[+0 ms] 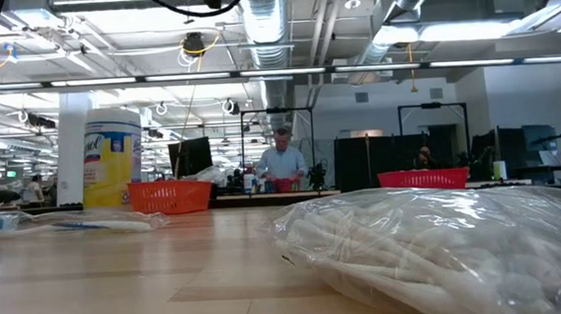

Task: Pick & Place Travel size toiletries
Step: Put the left nail cutter into green bin

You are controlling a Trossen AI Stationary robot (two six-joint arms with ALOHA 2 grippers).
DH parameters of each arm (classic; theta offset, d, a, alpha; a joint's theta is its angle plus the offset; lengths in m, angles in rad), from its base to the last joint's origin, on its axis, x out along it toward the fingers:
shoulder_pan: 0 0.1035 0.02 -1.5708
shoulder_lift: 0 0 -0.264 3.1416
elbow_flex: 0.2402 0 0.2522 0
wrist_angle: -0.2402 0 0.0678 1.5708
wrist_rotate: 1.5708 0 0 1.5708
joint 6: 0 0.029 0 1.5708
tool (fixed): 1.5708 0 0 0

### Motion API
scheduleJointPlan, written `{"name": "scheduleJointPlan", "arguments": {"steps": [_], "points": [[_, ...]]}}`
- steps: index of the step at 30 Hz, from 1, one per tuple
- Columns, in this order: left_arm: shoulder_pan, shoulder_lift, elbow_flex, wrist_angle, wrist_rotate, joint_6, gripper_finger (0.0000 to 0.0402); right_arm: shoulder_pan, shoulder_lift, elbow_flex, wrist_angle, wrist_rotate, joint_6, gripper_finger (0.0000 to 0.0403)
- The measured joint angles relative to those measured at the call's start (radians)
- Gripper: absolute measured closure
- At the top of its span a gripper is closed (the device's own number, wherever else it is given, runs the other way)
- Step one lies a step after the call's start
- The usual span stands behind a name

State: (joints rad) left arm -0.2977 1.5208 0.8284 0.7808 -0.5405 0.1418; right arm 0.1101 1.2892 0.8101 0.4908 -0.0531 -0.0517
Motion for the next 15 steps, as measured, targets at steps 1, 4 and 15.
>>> {"name": "scheduleJointPlan", "arguments": {"steps": [1, 4, 15], "points": [[-0.001, 0.0, 0.0, -0.002, -0.02, 0.0, 0.022, 0.0, 0.0, 0.0, 0.0, 0.0, 0.0, 0.0395], [-0.008, 0.0, 0.0, -0.022, -0.089, -0.018, 0.0159, 0.001, 0.0, 0.0, -0.006, 0.0, 0.0, 0.0397], [-0.053, 0.0, 0.0, -0.113, -0.229, -0.019, 0.0067, -0.021, -0.002, 0.0, -0.152, 0.001, 0.132, 0.0396]]}}
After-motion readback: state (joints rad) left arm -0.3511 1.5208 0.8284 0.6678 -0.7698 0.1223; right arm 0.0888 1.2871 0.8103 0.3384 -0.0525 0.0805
